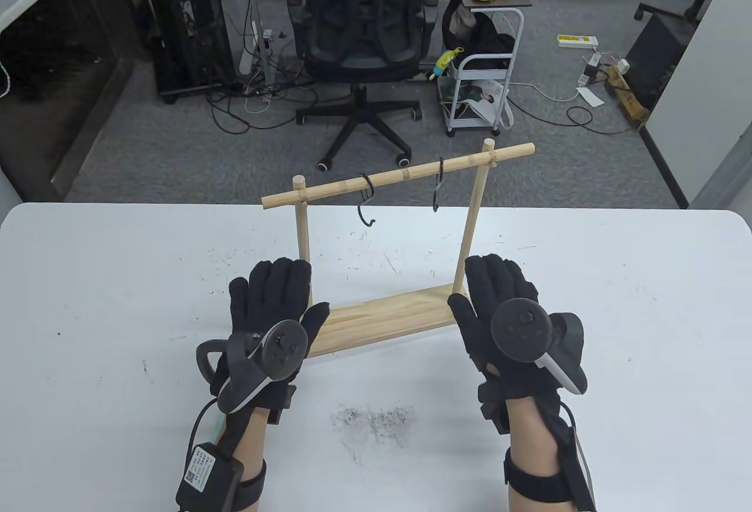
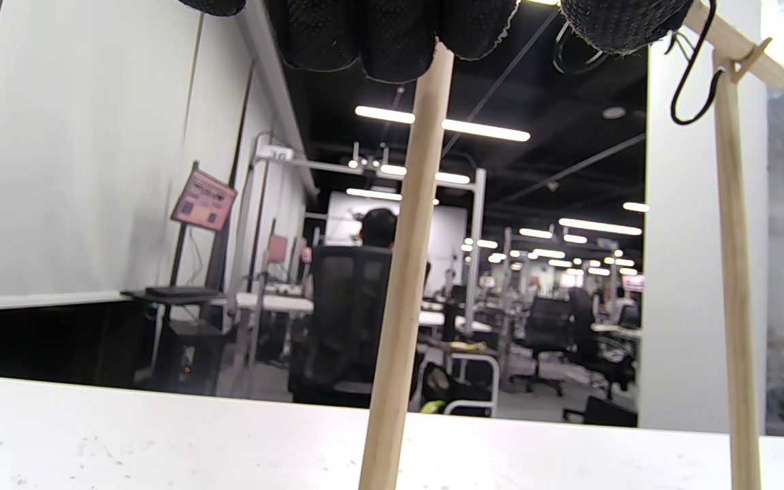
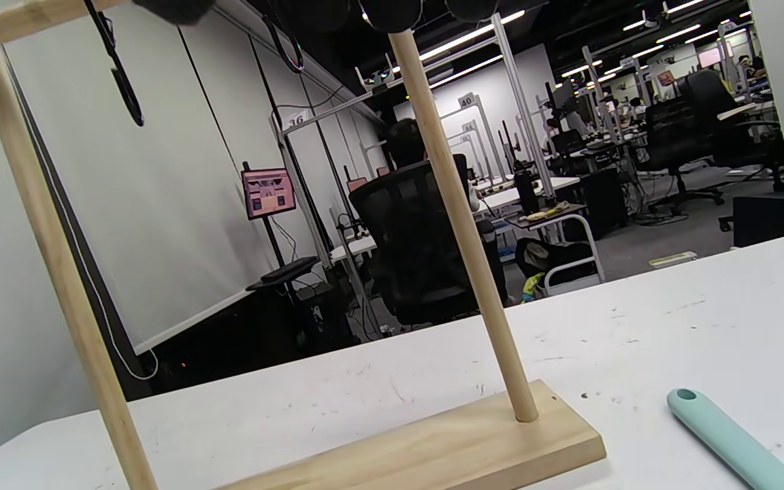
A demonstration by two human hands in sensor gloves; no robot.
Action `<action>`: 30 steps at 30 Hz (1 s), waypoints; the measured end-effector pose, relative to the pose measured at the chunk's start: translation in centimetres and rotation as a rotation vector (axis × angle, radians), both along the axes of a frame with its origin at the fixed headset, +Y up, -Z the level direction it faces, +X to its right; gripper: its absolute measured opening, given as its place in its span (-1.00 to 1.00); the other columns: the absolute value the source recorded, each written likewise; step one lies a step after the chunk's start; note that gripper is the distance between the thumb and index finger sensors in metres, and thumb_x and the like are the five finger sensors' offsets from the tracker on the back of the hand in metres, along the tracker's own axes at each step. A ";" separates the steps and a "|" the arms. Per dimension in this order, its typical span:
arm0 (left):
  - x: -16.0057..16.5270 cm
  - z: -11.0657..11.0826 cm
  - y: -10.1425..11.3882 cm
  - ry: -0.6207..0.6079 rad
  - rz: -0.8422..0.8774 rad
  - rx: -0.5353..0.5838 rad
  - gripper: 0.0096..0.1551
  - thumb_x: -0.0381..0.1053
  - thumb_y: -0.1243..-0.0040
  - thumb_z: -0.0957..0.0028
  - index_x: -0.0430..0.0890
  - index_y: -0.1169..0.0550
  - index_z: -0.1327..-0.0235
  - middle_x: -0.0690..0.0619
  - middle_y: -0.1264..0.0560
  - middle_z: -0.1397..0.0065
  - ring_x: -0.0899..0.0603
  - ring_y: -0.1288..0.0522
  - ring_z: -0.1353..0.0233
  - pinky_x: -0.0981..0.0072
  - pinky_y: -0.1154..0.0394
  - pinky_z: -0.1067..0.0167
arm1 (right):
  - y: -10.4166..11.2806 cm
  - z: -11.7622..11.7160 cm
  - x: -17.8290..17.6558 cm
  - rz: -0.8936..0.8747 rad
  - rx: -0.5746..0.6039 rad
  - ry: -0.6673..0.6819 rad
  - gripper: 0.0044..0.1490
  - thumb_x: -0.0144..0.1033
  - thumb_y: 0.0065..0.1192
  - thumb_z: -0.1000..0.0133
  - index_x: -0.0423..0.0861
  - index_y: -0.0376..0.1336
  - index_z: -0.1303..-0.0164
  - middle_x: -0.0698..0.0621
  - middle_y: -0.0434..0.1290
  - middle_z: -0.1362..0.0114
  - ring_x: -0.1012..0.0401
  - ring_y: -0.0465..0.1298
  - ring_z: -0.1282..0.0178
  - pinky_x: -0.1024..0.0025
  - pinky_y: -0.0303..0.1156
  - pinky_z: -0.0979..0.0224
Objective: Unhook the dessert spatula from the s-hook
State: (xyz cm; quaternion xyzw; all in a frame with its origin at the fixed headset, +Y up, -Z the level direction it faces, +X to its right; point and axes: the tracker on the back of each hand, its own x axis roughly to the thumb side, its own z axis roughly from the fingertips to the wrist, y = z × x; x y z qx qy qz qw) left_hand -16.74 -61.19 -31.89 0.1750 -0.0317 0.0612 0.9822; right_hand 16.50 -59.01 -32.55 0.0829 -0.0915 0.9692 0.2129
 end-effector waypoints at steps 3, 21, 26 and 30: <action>-0.1 0.0 0.0 -0.003 0.010 0.000 -0.12 0.47 0.04 -0.19 0.19 -0.21 -0.79 0.06 -0.25 -0.85 -0.24 -0.20 -0.81 -0.29 -0.10 -0.68 | -0.4 0.2 0.1 -0.021 0.022 0.014 -0.10 0.16 0.07 -0.17 -0.05 0.09 -0.68 -0.17 0.11 -0.75 -0.26 0.12 -0.69 -0.32 0.07 -0.55; -0.5 -0.3 -0.3 0.009 -0.003 0.013 -0.12 0.47 0.04 -0.18 0.21 -0.19 -0.79 0.08 -0.23 -0.85 -0.22 -0.19 -0.82 -0.28 -0.09 -0.69 | -2.5 -0.5 0.4 0.098 0.082 0.097 -0.04 0.22 0.07 -0.15 0.02 0.00 -0.72 -0.12 0.03 -0.80 -0.23 0.03 -0.75 -0.35 -0.02 -0.59; -0.4 -0.3 -0.4 0.001 -0.017 0.023 -0.11 0.48 0.04 -0.17 0.22 -0.18 -0.79 0.08 -0.22 -0.86 -0.22 -0.17 -0.83 -0.28 -0.08 -0.70 | -2.7 -0.9 0.6 0.084 0.083 0.109 0.00 0.25 0.07 -0.13 0.02 -0.03 -0.73 -0.12 0.01 -0.81 -0.24 0.00 -0.75 -0.35 -0.05 -0.60; -0.4 -0.4 -0.4 0.000 -0.024 0.019 -0.11 0.48 0.04 -0.17 0.23 -0.18 -0.79 0.09 -0.22 -0.86 -0.22 -0.16 -0.83 -0.28 -0.07 -0.70 | -2.8 -1.0 0.2 0.091 0.091 0.122 0.02 0.27 0.07 -0.13 0.01 -0.04 -0.74 -0.12 0.00 -0.81 -0.24 0.00 -0.76 -0.35 -0.06 -0.60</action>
